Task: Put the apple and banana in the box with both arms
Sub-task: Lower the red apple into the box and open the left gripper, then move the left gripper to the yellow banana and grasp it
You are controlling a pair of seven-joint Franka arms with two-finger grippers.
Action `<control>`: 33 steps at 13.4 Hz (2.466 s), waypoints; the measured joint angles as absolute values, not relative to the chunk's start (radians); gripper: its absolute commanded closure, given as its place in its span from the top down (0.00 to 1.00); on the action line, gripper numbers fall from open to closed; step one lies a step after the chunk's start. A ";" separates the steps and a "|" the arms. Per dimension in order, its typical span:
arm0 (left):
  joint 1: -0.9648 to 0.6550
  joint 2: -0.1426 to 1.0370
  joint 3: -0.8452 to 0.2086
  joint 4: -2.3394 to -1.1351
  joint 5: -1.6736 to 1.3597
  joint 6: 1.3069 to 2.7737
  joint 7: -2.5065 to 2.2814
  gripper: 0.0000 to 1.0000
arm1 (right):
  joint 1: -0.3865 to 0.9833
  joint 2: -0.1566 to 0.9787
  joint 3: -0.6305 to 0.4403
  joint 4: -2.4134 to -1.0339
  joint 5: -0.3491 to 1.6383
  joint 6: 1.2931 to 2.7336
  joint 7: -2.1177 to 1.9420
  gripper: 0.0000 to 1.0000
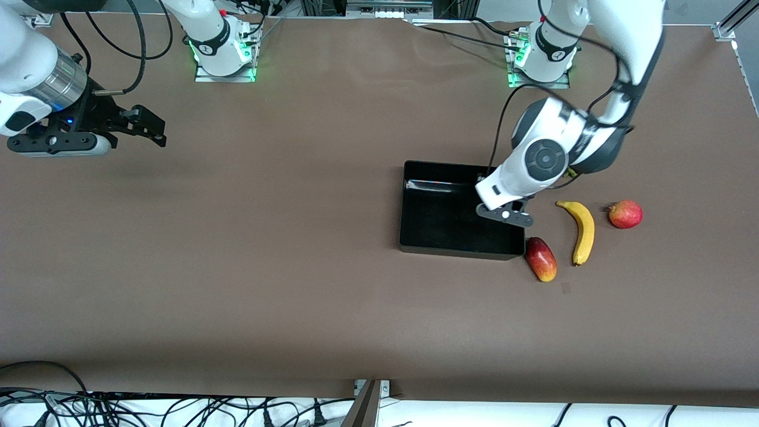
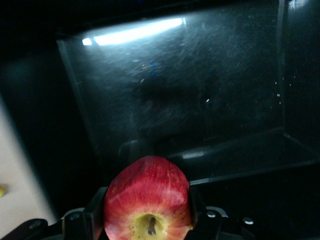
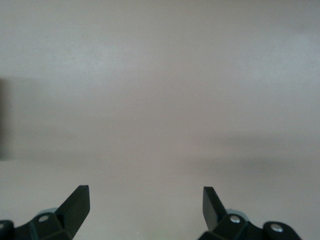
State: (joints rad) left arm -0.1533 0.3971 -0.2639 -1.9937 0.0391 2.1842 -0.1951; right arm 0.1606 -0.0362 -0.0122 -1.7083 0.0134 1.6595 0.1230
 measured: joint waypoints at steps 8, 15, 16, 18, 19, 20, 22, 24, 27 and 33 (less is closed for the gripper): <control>-0.157 0.399 -0.260 -1.980 0.054 2.142 -0.233 1.00 | 0.159 -0.035 -0.013 -1.686 -0.002 1.657 0.123 1.00; -0.029 0.353 -0.222 -1.726 0.281 1.773 -0.204 1.00 | 0.157 -0.034 -0.014 -1.686 -0.003 1.657 0.123 1.00; 0.010 0.379 -0.221 -1.716 0.296 1.784 -0.158 1.00 | 0.156 -0.033 -0.014 -1.686 -0.003 1.657 0.123 1.00; 0.099 0.447 -0.218 -1.706 0.300 1.854 -0.047 1.00 | 0.155 -0.029 -0.015 -1.686 -0.003 1.657 0.123 1.00; 0.137 0.480 -0.217 -1.706 0.300 1.890 -0.003 1.00 | 0.155 -0.028 -0.016 -1.686 -0.003 1.657 0.123 1.00; 0.166 0.513 -0.217 -1.705 0.301 1.921 0.028 1.00 | 0.155 -0.026 -0.016 -1.685 -0.003 1.657 0.123 1.00; 0.199 0.575 -0.217 -1.705 0.303 1.978 0.059 1.00 | 0.155 -0.025 -0.016 -1.685 -0.003 1.658 0.123 1.00; 0.214 0.628 -0.217 -1.709 0.303 2.050 0.099 0.47 | 0.154 -0.024 -0.017 -1.685 -0.003 1.658 0.123 1.00; 0.237 0.659 -0.217 -1.733 0.303 2.102 0.151 0.13 | 0.154 -0.024 -0.017 -1.685 -0.003 1.658 0.123 1.00; 0.244 0.657 -0.229 -1.741 0.303 2.084 0.165 0.00 | 0.154 -0.024 -0.017 -1.684 -0.003 1.658 0.123 1.00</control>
